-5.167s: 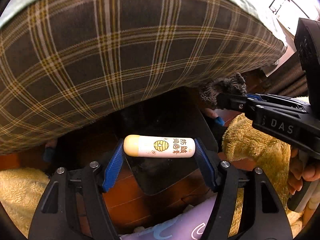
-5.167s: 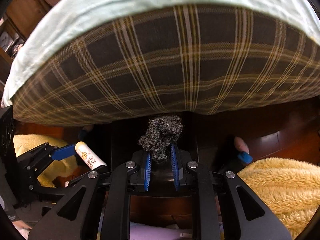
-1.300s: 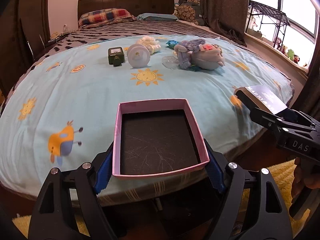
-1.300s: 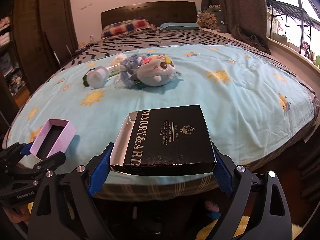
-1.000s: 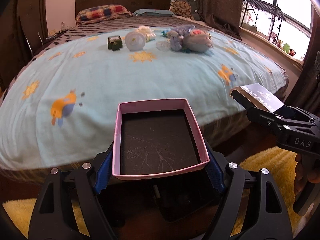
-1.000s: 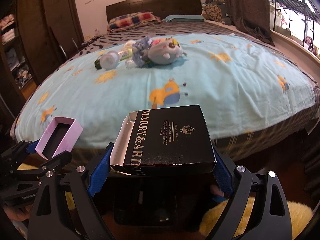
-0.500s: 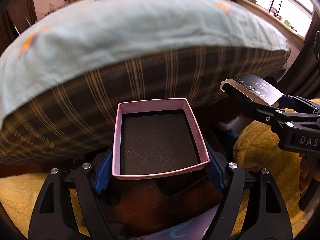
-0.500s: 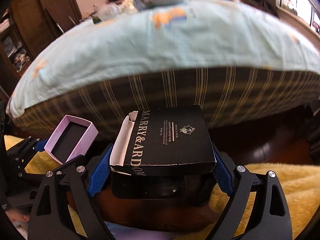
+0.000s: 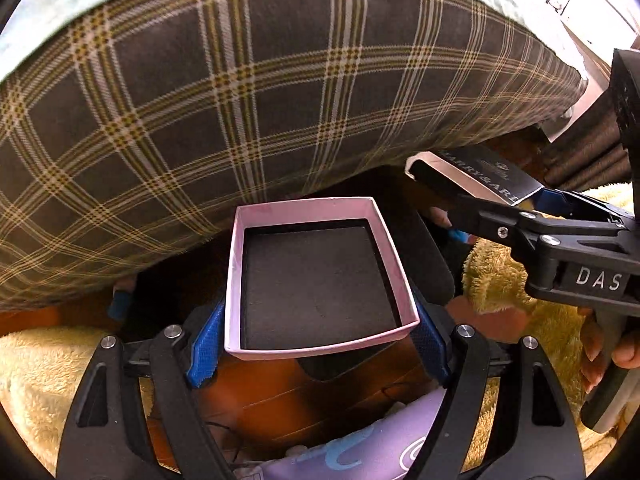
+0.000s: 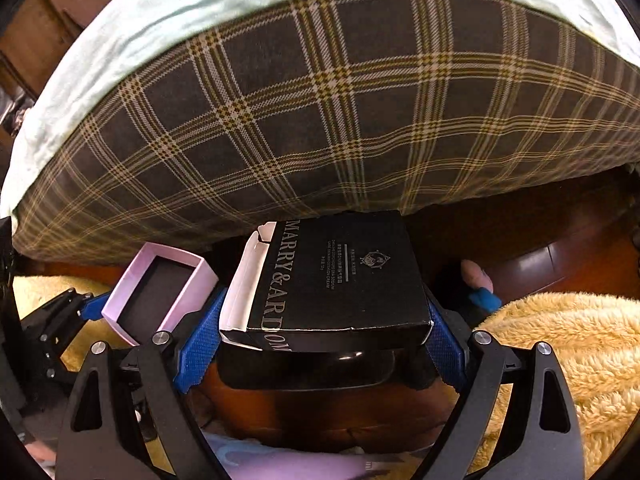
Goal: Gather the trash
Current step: 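Lower both tools below the bed edge and release both boxes into the bin, then grasp the white spool with the left tool while the right tool grasps the clear plastic bag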
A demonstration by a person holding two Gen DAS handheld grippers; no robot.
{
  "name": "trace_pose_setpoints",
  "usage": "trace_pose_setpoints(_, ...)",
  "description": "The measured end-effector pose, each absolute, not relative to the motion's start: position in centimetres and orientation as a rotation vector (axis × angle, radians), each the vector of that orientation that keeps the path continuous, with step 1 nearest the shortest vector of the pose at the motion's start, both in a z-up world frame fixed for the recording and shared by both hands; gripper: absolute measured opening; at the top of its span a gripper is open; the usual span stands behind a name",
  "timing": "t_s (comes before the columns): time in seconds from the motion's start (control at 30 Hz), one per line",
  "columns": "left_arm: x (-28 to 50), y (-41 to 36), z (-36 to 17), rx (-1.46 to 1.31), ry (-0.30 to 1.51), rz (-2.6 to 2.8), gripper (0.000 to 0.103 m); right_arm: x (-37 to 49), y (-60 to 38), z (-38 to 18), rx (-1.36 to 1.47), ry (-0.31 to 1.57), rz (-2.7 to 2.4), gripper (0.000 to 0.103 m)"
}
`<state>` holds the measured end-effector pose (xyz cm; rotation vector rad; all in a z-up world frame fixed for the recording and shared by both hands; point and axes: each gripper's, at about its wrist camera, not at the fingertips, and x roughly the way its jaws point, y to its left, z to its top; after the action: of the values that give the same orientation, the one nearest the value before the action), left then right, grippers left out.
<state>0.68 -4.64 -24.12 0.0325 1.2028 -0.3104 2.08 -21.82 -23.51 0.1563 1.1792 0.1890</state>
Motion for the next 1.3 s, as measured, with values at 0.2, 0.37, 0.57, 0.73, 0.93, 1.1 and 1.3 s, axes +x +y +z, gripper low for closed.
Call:
trace_pose_setpoints(0.2,1.2,-4.7,-24.8,0.037,1.222,-0.311,0.076,3.2,-21.5,-23.4,0.186,1.182,0.191,0.091)
trace_pose_setpoints(0.37,1.2,-4.2,-24.8,0.042,1.212,-0.296,0.083,3.4,-21.6,-22.6,0.187,1.17,0.186,0.094)
trace_pose_setpoints(0.57,1.0,-3.8,-23.1,0.054,1.175,-0.277,0.086,3.2,-22.0,-20.6,0.189,1.128,0.176,0.094)
trace_pose_setpoints(0.73,0.4,-2.9,-19.4,0.046,1.081,-0.266,0.086,2.4,-22.7,-16.0,0.159,1.003,0.172,0.094)
trace_pose_setpoints(0.93,0.7,-1.7,-14.3,0.025,0.965,-0.25,0.086,3.3,-23.9,-10.4,0.112,0.856,0.156,0.094)
trace_pose_setpoints(1.1,2.2,-0.7,-11.0,0.017,0.899,-0.218,0.086,5.5,-24.8,-7.6,0.098,0.79,0.147,0.094)
trace_pose_setpoints(1.3,5.6,0.6,-7.9,0.037,0.854,-0.174,0.086,8.2,-24.1,-5.6,0.09,0.741,0.162,0.094)
